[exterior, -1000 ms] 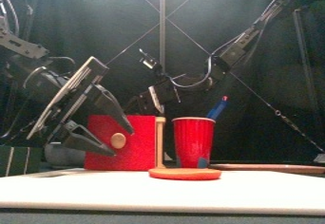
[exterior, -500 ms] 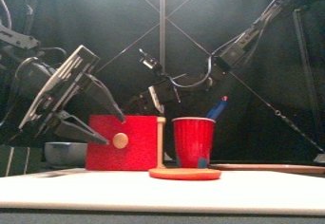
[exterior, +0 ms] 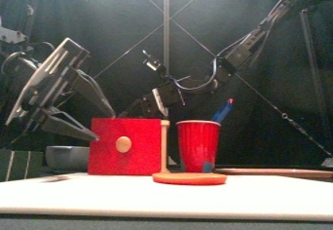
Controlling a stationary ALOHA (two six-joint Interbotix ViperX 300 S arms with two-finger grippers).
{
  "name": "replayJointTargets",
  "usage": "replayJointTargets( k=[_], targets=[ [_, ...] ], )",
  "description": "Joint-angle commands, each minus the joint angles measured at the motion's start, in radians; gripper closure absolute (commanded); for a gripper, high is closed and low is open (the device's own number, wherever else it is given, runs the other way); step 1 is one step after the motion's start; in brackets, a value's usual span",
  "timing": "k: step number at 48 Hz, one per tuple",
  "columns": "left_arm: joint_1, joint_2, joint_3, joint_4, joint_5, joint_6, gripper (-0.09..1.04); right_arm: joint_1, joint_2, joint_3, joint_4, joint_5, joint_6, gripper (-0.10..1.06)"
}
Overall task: Get the cutter from the drawer then cut the dough then place the extra dough in the bowl
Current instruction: Place the cutter on the board
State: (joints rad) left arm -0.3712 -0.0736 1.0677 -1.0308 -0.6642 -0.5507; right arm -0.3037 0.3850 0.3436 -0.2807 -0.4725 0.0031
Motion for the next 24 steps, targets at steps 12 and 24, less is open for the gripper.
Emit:
replayJointTargets(
  k=[12,24],
  targets=[
    [0.009,-0.118,0.029,0.245,-0.077,0.009,0.13,0.002,-0.015,-0.009,0.000,0.003,-0.002,0.98],
    [0.058,-0.173,0.066,0.442,-0.141,0.072,0.16,0.006,-0.021,-0.021,0.000,0.003,0.005,0.98]
  ],
)
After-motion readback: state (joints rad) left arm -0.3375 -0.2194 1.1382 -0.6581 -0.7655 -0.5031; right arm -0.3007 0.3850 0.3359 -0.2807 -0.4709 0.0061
